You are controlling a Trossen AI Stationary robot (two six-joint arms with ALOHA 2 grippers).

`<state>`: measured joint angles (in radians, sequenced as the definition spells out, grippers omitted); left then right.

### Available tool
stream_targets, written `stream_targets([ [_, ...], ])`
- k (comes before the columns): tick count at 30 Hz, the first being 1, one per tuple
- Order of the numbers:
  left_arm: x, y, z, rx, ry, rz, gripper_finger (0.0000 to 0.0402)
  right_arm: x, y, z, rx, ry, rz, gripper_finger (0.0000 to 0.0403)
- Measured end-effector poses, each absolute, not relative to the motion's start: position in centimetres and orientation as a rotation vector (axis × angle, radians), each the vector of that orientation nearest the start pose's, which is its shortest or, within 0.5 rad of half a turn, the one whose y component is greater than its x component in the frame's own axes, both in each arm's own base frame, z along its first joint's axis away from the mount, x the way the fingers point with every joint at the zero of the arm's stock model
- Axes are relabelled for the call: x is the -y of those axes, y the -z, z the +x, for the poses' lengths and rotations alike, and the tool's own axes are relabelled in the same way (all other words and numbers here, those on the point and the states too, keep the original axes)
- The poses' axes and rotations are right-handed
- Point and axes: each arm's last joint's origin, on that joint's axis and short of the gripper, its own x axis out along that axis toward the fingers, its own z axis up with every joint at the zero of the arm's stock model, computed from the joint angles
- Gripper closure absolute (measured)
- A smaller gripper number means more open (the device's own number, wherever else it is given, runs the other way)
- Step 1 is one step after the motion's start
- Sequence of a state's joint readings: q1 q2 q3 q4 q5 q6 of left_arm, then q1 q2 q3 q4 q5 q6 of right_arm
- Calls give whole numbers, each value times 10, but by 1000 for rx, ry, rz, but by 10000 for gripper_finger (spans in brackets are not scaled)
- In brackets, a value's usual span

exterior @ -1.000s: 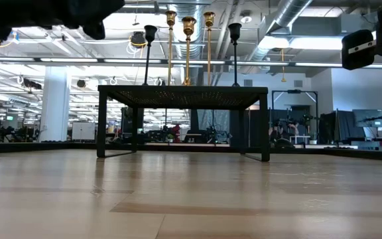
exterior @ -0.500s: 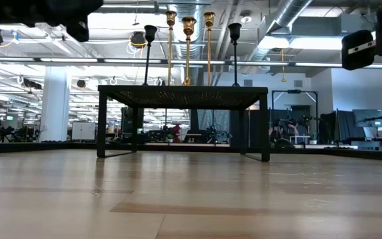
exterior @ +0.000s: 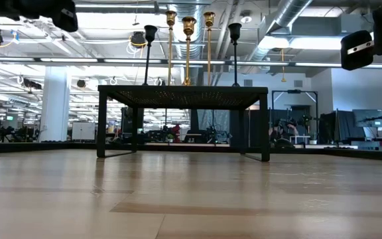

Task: Pick & Place candle stick holders
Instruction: Return to Home Position

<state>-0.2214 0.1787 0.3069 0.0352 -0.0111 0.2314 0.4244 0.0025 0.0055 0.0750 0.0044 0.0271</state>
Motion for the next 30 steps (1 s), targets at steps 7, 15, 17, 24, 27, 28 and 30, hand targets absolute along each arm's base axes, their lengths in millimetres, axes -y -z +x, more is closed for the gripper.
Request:
stream_targets([
  [7, 14, -254, 70, 265, 154, 167, 398, -40, -172, 89, 73, -421, 36, 403],
  [15, 17, -224, 81, 181, 149, 124, 398, -40, -172, 89, 74, -421, 33, 403],
  [17, 17, -215, 84, 167, 151, 114, 398, -40, -172, 89, 73, -421, 33, 403],
  [24, 20, -186, 92, 86, 194, 121, 396, -40, -171, 89, 60, -424, 30, 403],
  [27, 21, -177, 94, 68, 216, 125, 397, -40, -171, 89, 57, -424, 29, 403],
  [28, 22, -174, 95, 60, 224, 127, 397, -40, -171, 89, 56, -424, 29, 403],
  [30, 22, -170, 95, 49, 242, 129, 395, -40, -170, 89, 49, -424, 28, 403],
])
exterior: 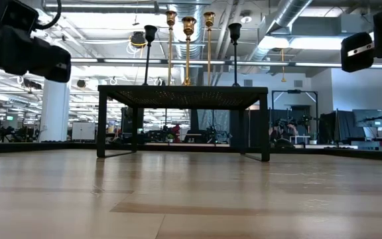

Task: Pick & Place candle stick holders
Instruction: Return to Home Position

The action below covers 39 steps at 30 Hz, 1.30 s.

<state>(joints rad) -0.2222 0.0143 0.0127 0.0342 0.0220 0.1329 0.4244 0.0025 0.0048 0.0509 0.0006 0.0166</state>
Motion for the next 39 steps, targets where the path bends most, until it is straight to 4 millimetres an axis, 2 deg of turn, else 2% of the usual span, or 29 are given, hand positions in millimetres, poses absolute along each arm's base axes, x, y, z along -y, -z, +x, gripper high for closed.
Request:
stream_targets([
  [39, 27, -145, 110, -224, 292, 148, 394, -40, -166, 89, 4, -423, 29, 403],
])
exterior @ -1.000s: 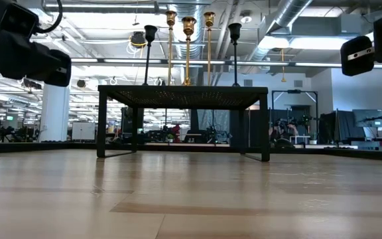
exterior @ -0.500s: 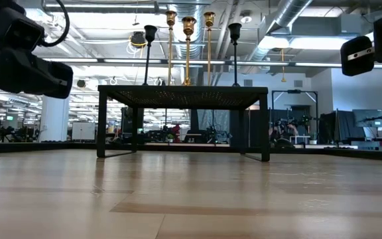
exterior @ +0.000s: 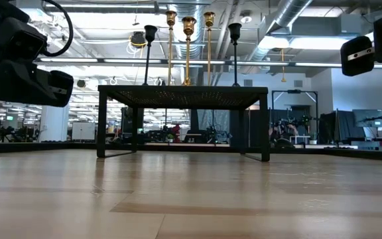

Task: Pick & Place candle stick holders
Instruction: Return to Home Position

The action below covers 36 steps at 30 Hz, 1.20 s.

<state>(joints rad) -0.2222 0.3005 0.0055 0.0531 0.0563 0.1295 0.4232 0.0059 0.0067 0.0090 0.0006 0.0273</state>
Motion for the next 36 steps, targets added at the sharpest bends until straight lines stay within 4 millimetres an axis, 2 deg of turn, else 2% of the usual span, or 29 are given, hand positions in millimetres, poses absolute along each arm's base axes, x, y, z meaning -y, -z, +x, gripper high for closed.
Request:
stream_targets([
  [6, 27, -149, 108, -175, 298, 145, 394, -40, -166, 89, 3, -423, 29, 403],
  [17, 24, -176, 94, 127, 280, 119, 394, -40, -166, 89, 3, -423, 29, 403],
  [36, 24, -177, 95, 137, 275, 118, 394, -40, -166, 89, 3, -423, 29, 403],
])
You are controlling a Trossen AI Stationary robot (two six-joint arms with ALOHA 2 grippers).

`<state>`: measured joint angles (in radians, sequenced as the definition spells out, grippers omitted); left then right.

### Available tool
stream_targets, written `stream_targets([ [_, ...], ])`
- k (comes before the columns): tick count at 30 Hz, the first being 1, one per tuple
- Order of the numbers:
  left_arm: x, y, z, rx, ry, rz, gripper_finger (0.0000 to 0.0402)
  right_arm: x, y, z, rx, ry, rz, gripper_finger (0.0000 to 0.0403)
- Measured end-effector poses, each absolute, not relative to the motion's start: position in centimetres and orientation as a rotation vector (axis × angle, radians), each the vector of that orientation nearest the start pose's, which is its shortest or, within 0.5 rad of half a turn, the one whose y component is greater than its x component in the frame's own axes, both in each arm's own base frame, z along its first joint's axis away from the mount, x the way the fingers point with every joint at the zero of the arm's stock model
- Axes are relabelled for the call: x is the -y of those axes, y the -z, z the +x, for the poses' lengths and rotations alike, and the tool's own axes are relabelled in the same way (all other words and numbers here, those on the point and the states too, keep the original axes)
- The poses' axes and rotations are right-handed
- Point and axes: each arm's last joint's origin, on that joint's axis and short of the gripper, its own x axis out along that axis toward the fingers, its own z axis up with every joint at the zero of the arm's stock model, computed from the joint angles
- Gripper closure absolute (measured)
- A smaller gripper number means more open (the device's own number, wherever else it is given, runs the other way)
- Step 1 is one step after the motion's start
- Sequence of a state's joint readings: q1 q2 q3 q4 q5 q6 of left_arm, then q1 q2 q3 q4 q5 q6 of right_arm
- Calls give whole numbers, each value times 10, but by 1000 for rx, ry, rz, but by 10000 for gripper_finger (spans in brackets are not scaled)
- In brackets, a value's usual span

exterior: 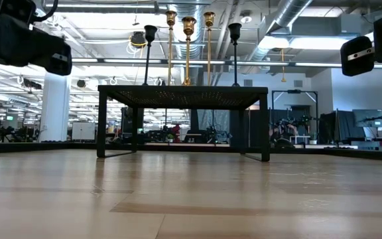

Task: Pick & Place candle stick holders
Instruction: Return to Home Position

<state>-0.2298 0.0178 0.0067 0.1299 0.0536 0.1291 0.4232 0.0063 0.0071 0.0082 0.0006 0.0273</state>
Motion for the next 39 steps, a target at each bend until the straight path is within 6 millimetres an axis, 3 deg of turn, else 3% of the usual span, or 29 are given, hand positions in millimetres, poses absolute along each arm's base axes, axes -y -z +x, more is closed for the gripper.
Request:
stream_targets([
  [39, 28, -153, 112, -143, 293, 142, 394, -40, -166, 89, 3, -423, 29, 403],
])
